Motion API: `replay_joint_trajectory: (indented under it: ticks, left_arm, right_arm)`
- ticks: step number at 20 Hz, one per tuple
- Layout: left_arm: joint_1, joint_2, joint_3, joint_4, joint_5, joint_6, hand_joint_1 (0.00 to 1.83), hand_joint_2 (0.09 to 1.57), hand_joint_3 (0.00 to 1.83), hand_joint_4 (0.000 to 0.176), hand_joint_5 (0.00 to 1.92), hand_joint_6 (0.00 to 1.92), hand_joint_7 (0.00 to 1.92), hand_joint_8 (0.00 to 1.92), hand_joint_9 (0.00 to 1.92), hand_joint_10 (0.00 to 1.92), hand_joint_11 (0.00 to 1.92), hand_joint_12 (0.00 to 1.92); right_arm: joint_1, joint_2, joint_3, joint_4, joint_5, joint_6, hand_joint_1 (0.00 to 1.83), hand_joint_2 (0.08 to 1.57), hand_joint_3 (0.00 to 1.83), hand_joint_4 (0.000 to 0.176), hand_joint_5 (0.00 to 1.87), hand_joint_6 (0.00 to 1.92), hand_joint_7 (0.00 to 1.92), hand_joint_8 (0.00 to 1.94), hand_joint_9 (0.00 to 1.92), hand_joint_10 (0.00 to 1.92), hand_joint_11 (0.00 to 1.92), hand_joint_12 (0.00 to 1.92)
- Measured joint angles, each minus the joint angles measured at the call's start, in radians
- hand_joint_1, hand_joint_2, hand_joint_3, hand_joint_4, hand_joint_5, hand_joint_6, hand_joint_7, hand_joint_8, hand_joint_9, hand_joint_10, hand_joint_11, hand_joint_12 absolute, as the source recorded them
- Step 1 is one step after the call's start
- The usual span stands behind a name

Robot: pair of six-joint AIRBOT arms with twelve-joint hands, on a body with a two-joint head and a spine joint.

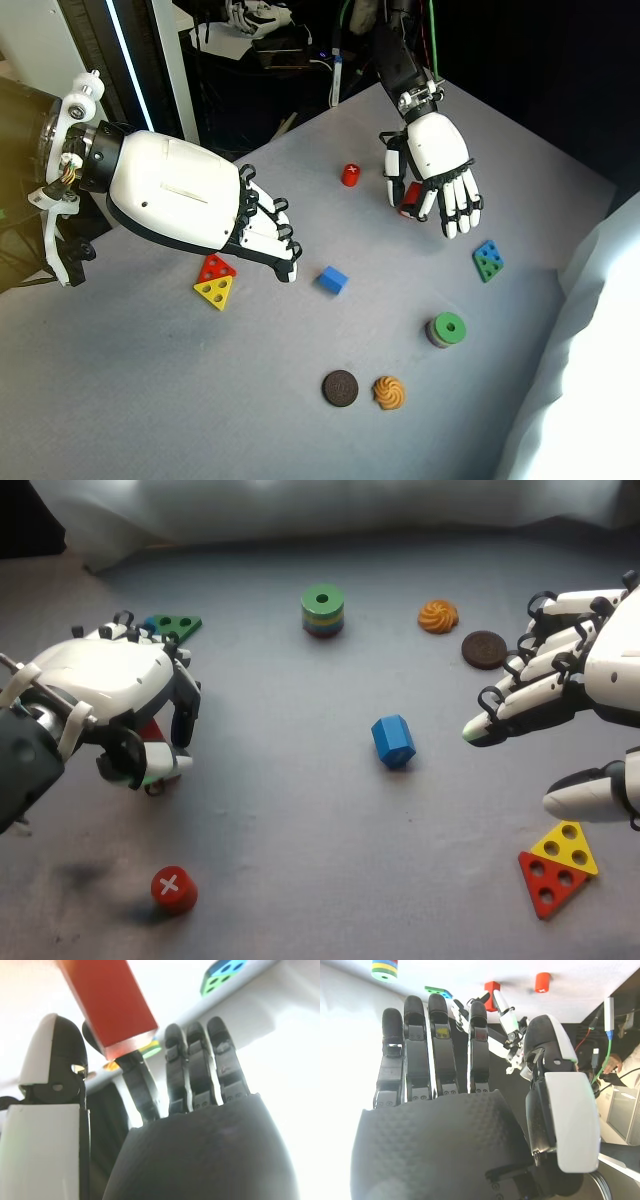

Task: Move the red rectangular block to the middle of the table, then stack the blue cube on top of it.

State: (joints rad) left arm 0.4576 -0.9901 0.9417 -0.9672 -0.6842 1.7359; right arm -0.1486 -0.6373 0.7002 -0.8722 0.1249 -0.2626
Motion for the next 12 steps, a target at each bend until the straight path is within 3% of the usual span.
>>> replay_joint_trajectory:
  ticks: [2, 3, 4, 5, 6, 7, 9, 12]
  left_arm:
    - [-0.024, 0.006, -0.019, -0.044, -0.012, 0.044, 1.0, 1.14, 0.0, 0.145, 0.92, 1.07, 0.32, 0.0, 0.19, 0.0, 0.0, 0.39]
    - [-0.031, 0.01, -0.029, -0.054, -0.011, 0.059, 0.76, 1.2, 0.0, 0.076, 0.69, 0.46, 0.23, 0.0, 0.09, 0.0, 0.0, 0.2]
    - [-0.036, 0.01, -0.035, -0.061, -0.015, 0.074, 0.76, 1.2, 0.0, 0.076, 0.69, 0.46, 0.23, 0.0, 0.09, 0.0, 0.0, 0.2]
    - [-0.041, 0.012, -0.047, -0.074, -0.016, 0.086, 0.6, 1.2, 0.0, 0.056, 0.62, 0.05, 0.2, 0.0, 0.06, 0.0, 0.0, 0.09]
    - [-0.042, 0.014, -0.051, -0.082, -0.013, 0.089, 0.6, 1.2, 0.0, 0.056, 0.62, 0.05, 0.2, 0.0, 0.06, 0.0, 0.0, 0.09]
    - [-0.043, 0.016, -0.055, -0.085, -0.015, 0.09, 0.55, 1.2, 0.0, 0.073, 0.58, 0.01, 0.18, 0.0, 0.05, 0.0, 0.0, 0.06]
    - [-0.045, 0.021, -0.063, -0.106, -0.018, 0.1, 0.48, 1.2, 0.0, 0.084, 0.5, 0.0, 0.14, 0.0, 0.03, 0.0, 0.0, 0.01]
    - [-0.06, 0.033, -0.083, -0.154, -0.023, 0.15, 0.46, 1.16, 0.0, 0.09, 0.43, 0.0, 0.12, 0.0, 0.02, 0.0, 0.0, 0.01]
  right_arm:
    - [0.0, 0.0, 0.0, 0.0, 0.0, -0.001, 0.28, 1.24, 0.0, 0.0, 0.45, 0.0, 0.48, 0.0, 0.44, 0.01, 0.0, 0.88]
    - [0.0, 0.0, 0.0, 0.0, 0.0, -0.001, 0.29, 1.23, 0.0, 0.0, 0.46, 0.0, 0.48, 0.0, 0.44, 0.01, 0.0, 0.88]
    - [0.0, 0.0, 0.0, 0.0, 0.0, -0.002, 0.29, 1.23, 0.0, 0.0, 0.46, 0.0, 0.48, 0.0, 0.44, 0.01, 0.0, 0.88]
    - [0.0, 0.0, 0.0, 0.0, 0.0, -0.002, 0.26, 1.24, 0.0, 0.0, 0.45, 0.0, 0.46, 0.0, 0.42, 0.0, 0.0, 0.87]
    - [0.0, 0.0, 0.0, 0.0, 0.0, -0.003, 0.26, 1.24, 0.0, 0.0, 0.45, 0.0, 0.46, 0.0, 0.42, 0.0, 0.0, 0.87]
    - [0.0, 0.0, 0.0, 0.0, 0.0, -0.003, 0.26, 1.24, 0.0, 0.0, 0.45, 0.0, 0.46, 0.0, 0.42, 0.0, 0.0, 0.87]
    - [0.0, 0.0, 0.0, 0.0, 0.0, -0.004, 0.27, 1.24, 0.0, 0.0, 0.44, 0.0, 0.46, 0.0, 0.42, 0.0, 0.0, 0.87]
    - [0.0, 0.0, 0.0, 0.0, 0.001, -0.003, 0.29, 1.23, 0.0, 0.0, 0.46, 0.01, 0.47, 0.0, 0.44, 0.01, 0.0, 0.9]
